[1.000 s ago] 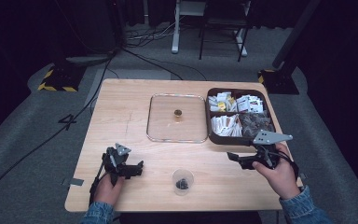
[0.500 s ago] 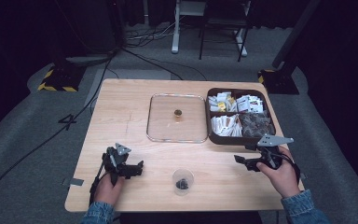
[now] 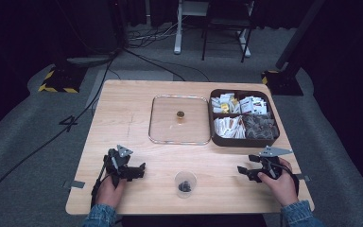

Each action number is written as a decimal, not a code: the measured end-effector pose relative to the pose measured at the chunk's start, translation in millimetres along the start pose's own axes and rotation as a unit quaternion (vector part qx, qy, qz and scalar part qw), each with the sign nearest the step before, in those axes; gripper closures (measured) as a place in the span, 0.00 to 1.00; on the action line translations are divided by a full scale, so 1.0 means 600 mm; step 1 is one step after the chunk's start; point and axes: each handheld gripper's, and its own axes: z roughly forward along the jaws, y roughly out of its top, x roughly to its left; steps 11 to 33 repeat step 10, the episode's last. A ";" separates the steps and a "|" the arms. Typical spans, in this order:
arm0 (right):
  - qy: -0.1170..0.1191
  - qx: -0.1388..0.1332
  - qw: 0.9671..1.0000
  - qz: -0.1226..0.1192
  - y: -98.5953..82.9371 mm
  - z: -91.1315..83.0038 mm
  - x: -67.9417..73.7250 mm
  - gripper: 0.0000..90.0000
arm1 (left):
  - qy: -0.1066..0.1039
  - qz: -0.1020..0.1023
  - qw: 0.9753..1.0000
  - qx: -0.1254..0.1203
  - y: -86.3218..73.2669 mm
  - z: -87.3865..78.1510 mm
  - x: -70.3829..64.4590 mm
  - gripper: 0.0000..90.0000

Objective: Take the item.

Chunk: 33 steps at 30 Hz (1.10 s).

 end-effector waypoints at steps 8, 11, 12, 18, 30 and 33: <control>-0.046 0.006 0.998 -0.037 -0.017 0.015 -0.002 0.20 | 0.002 0.001 1.000 0.001 0.001 0.001 0.000 0.00; -0.047 0.006 0.998 -0.038 -0.017 0.015 -0.001 0.20 | 0.002 -0.002 1.000 0.000 0.002 0.002 0.000 0.00; -0.047 0.006 0.998 -0.038 -0.017 0.015 -0.001 0.20 | 0.002 -0.002 1.000 0.000 0.002 0.002 0.000 0.00; -0.047 0.006 0.998 -0.038 -0.017 0.015 -0.001 0.20 | 0.002 -0.002 1.000 0.000 0.002 0.002 0.000 0.00; -0.047 0.006 0.998 -0.038 -0.017 0.015 -0.001 0.20 | 0.002 -0.002 1.000 0.000 0.002 0.002 0.000 0.00; -0.047 0.006 0.998 -0.038 -0.017 0.015 -0.001 0.20 | 0.002 -0.002 1.000 0.000 0.002 0.002 0.000 0.00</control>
